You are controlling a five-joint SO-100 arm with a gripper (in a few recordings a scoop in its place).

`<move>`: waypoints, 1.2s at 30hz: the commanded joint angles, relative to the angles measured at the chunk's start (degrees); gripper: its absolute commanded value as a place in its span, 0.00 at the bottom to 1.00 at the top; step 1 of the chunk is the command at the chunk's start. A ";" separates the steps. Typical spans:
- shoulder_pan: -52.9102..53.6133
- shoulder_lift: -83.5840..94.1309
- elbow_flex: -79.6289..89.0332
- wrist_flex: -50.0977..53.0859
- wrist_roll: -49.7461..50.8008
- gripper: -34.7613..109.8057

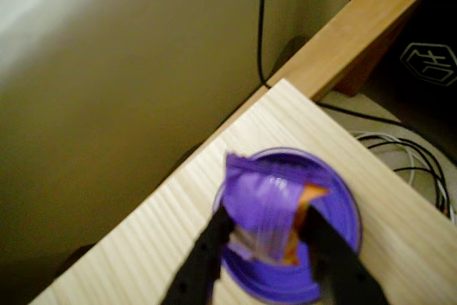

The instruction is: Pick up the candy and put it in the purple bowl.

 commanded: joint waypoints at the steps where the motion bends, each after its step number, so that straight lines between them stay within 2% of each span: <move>1: 0.35 3.25 -7.91 -1.14 1.14 0.30; 13: 1.05 2.99 -8.00 -0.88 1.58 0.44; 22: 1.05 3.25 -8.00 -0.70 1.23 0.46; 24: 1.05 3.69 -8.00 0.09 1.05 0.44; 31: 2.29 9.40 -7.82 7.82 -2.64 0.25; 36: 4.48 13.01 -7.82 16.44 -5.62 0.24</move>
